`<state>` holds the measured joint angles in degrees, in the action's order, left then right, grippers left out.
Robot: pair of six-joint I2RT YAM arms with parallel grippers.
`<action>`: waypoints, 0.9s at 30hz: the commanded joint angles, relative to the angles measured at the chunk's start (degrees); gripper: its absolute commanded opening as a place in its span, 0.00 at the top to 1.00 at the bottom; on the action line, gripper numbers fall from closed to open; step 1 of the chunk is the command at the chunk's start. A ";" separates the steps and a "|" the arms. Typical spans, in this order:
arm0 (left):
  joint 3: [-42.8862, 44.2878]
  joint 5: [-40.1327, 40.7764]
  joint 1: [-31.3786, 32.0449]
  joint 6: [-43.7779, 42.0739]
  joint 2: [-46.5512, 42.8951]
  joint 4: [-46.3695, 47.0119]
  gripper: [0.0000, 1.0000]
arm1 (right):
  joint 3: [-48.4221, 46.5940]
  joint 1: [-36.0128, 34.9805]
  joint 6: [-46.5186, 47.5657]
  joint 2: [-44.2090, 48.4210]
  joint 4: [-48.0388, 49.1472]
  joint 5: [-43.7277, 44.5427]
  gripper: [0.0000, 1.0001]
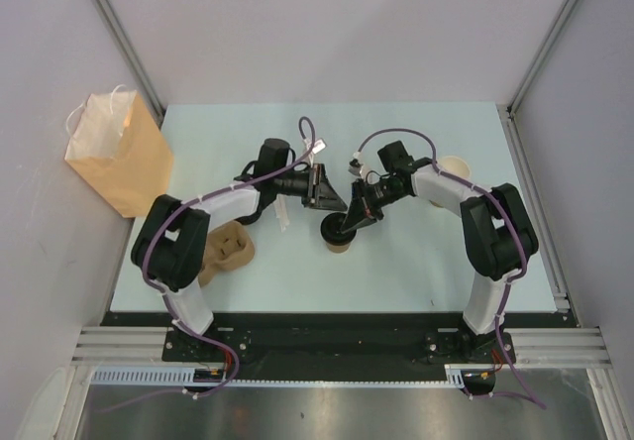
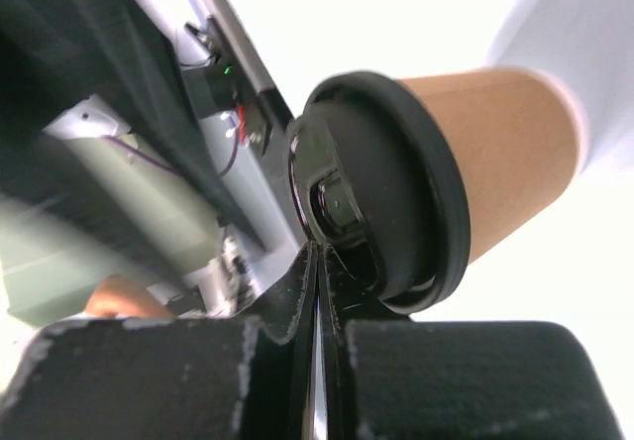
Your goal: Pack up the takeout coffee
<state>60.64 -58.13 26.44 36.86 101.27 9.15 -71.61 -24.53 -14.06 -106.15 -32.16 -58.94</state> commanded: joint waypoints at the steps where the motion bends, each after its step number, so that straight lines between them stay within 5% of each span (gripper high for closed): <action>1: 4.83 1.00 -1.56 -3.37 -6.70 -3.78 0.65 | -5.72 0.36 1.67 3.31 1.31 2.35 0.95; 7: 7.03 4.58 -5.78 -11.00 -12.58 -15.10 0.41 | -9.94 0.36 1.50 6.03 0.17 1.63 0.87; 8: 7.90 5.82 -6.04 -16.59 -13.38 -17.82 0.28 | -10.64 0.45 1.76 6.39 -0.26 1.72 0.85; 13: 8.35 17.94 -4.38 -31.30 -19.70 -33.21 0.01 | -11.35 2.64 2.64 9.63 -3.60 5.40 0.66; 16: 8.88 29.27 0.53 -39.21 -22.51 -37.88 0.00 | -11.35 5.72 4.13 10.96 -5.80 8.74 0.50; 20: 10.01 45.69 10.71 -44.15 -22.62 -39.90 0.01 | -11.70 8.89 6.85 13.24 -8.70 12.35 0.05; 27: 14.15 49.16 19.26 -44.42 -16.29 -42.37 0.01 | -12.32 12.49 10.64 16.14 -12.49 17.71 0.00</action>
<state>71.09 -15.86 42.85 -4.47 82.00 -30.81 -81.47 -13.39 -6.59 -93.91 -41.95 -44.80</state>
